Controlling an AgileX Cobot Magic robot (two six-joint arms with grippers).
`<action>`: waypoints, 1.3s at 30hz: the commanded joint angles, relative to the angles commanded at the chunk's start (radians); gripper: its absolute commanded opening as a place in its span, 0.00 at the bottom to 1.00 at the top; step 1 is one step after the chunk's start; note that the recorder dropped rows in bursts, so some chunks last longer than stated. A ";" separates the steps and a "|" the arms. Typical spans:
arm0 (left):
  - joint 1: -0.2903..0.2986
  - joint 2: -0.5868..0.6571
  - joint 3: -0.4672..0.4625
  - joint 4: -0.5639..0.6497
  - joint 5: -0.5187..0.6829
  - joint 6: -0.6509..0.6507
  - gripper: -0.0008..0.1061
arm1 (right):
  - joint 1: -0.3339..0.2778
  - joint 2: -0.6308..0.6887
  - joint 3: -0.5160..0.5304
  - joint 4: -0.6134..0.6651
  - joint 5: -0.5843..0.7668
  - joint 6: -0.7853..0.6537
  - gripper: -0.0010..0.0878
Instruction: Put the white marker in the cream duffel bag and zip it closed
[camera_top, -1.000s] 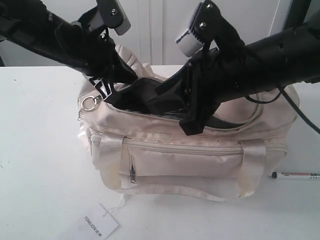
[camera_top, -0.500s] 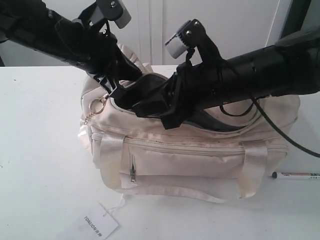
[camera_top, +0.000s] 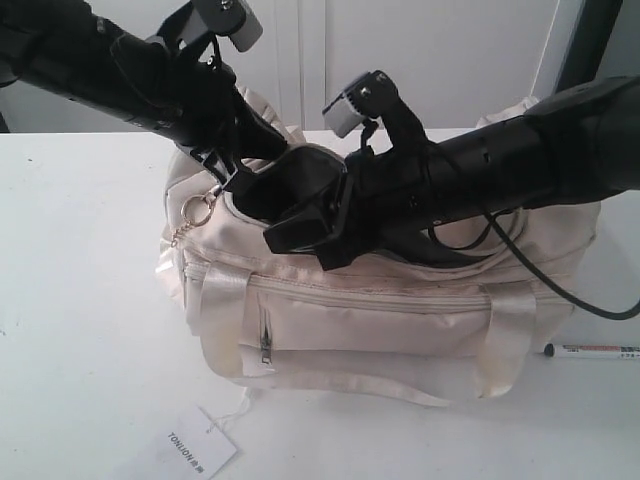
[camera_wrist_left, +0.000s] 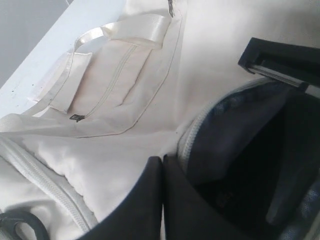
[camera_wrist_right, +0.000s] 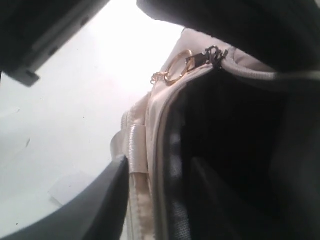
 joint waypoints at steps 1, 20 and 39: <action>0.000 0.000 0.000 0.000 0.000 0.000 0.01 | 0.000 0.000 0.000 0.000 0.000 0.000 0.37; 0.000 0.000 0.000 0.000 -0.012 0.002 0.01 | 0.000 -0.035 0.000 -0.132 0.037 -0.004 0.01; 0.000 0.000 0.000 0.000 -0.292 0.007 0.01 | 0.000 -0.050 0.000 -0.132 0.038 -0.031 0.01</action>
